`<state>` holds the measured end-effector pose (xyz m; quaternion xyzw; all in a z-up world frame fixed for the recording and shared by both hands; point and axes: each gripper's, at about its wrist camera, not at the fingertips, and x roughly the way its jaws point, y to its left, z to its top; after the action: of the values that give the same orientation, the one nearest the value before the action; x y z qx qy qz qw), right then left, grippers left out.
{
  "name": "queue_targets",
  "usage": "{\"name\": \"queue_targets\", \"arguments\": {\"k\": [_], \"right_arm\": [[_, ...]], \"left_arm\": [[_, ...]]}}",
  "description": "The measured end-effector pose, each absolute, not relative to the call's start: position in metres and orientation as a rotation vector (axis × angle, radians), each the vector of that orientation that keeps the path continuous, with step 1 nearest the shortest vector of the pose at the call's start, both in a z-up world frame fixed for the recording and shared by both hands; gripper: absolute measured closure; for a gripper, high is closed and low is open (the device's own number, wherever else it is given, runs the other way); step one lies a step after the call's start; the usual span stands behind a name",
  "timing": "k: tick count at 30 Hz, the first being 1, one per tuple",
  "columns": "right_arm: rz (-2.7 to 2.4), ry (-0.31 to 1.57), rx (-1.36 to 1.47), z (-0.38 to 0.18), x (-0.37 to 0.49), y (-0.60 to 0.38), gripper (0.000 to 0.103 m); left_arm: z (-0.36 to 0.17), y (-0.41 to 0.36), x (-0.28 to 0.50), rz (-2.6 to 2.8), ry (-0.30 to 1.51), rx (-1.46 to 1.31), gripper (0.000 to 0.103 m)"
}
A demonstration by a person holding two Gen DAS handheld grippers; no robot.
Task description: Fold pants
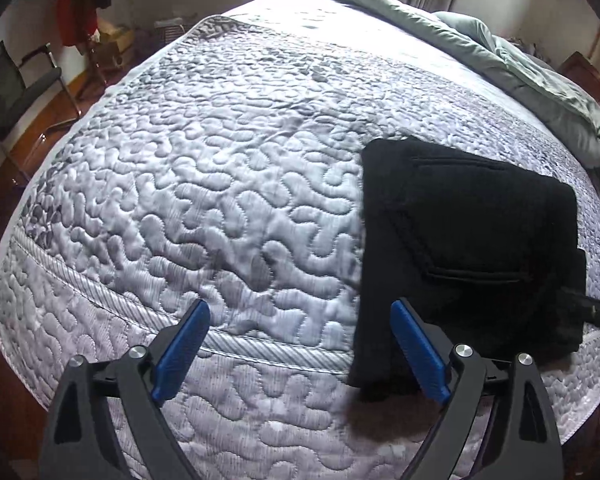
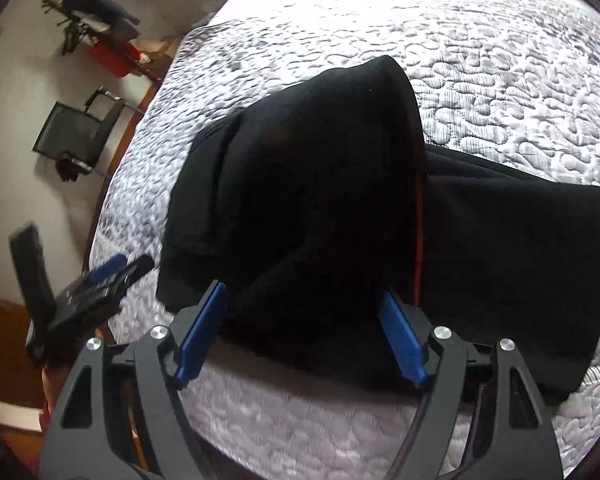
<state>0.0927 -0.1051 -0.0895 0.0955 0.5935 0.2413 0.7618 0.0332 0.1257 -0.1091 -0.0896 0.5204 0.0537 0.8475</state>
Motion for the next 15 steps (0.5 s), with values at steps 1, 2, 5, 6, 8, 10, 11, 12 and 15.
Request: {"name": "queue_targets", "arguments": {"k": [1,2,5,6,8,10,11,12,15], "right_arm": [[0.516,1.292,0.216,-0.091,0.097,-0.106,0.026],[0.503,1.288,0.212,-0.094,0.099,-0.107,0.026],[0.471,1.289,0.181,-0.102,0.106,-0.106,0.056],[0.479,1.279,0.183,-0.101,0.106,-0.106,0.08],[0.56,1.27,0.237,-0.098,0.105,-0.111,0.097],[0.593,1.242,0.265,-0.087,0.101,-0.117,0.097],[0.623,1.222,0.289,-0.079,0.097,-0.122,0.097],[0.642,1.212,0.313,-0.074,0.095,-0.126,0.097],[0.685,1.168,0.387,-0.055,0.084,-0.144,0.098]], "left_arm": [[-0.111,0.127,0.033,0.113,1.101,-0.191,0.011],[-0.113,0.127,0.033,0.11,1.104,-0.195,0.011],[-0.12,0.129,0.036,0.104,1.115,-0.214,0.011],[-0.121,0.129,0.036,0.106,1.116,-0.22,0.01],[-0.122,0.13,0.036,0.105,1.115,-0.225,0.01],[-0.123,0.13,0.037,0.106,1.117,-0.23,0.01],[-0.122,0.13,0.037,0.107,1.117,-0.232,0.01],[-0.122,0.129,0.037,0.104,1.116,-0.237,0.01],[-0.115,0.125,0.034,0.083,1.095,-0.24,0.01]]}}
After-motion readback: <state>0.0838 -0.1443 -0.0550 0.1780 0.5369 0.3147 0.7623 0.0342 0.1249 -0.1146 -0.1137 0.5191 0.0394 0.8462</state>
